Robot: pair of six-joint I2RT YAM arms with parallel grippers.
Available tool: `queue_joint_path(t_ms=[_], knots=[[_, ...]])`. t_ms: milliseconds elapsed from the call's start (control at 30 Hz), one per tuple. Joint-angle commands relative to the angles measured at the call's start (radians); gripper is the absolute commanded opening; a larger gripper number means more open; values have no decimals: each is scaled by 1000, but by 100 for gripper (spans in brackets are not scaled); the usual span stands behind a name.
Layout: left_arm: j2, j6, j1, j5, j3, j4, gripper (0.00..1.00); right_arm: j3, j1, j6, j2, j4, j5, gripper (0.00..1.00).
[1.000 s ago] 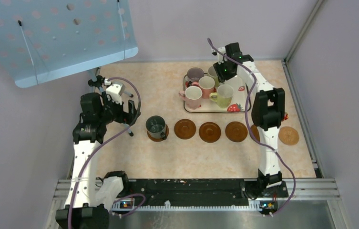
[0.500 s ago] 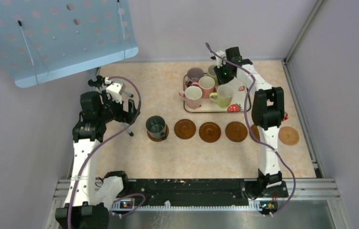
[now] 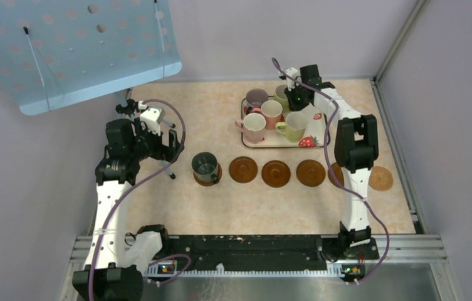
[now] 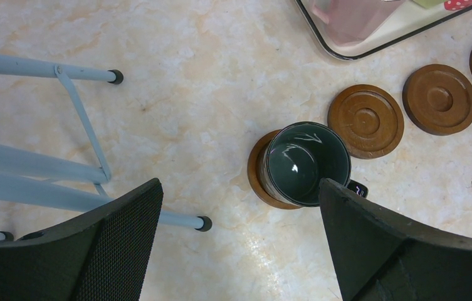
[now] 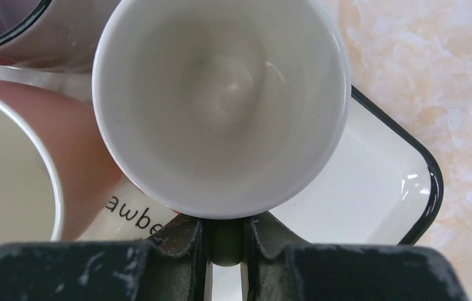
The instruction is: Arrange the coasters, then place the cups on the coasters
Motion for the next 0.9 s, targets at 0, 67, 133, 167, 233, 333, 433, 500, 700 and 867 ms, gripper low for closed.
queue_joint_path(t_ms=[0, 67, 133, 167, 233, 333, 433, 500, 700, 867], knots=[[-20, -2, 6, 16, 17, 15, 99, -1, -13, -4, -156, 126, -1, 0], [-27, -6, 6, 17, 9, 20, 99, 6, -14, 1, -184, 130, 3, 0], [-34, -8, 6, 17, 0, 29, 99, 14, -14, 10, -212, 125, 11, 0], [-37, -9, 6, 18, -3, 33, 99, 20, -13, 14, -226, 119, 17, 0], [-41, -12, 6, 21, -7, 39, 99, 31, -13, 24, -258, 106, 24, 0], [-44, -19, 6, 29, -13, 50, 99, 40, -13, 40, -308, 83, 28, 0], [-49, -29, 6, 38, -20, 61, 99, 63, -10, 77, -342, 26, 29, 0], [-49, -37, 6, 44, -23, 68, 99, 64, 0, 108, -371, -24, 49, 0], [-57, -49, 6, 55, -42, 94, 99, -114, 101, 215, -563, -81, 119, 0], [-76, -61, 6, 59, -70, 103, 99, -340, 279, 329, -770, -102, 201, 0]])
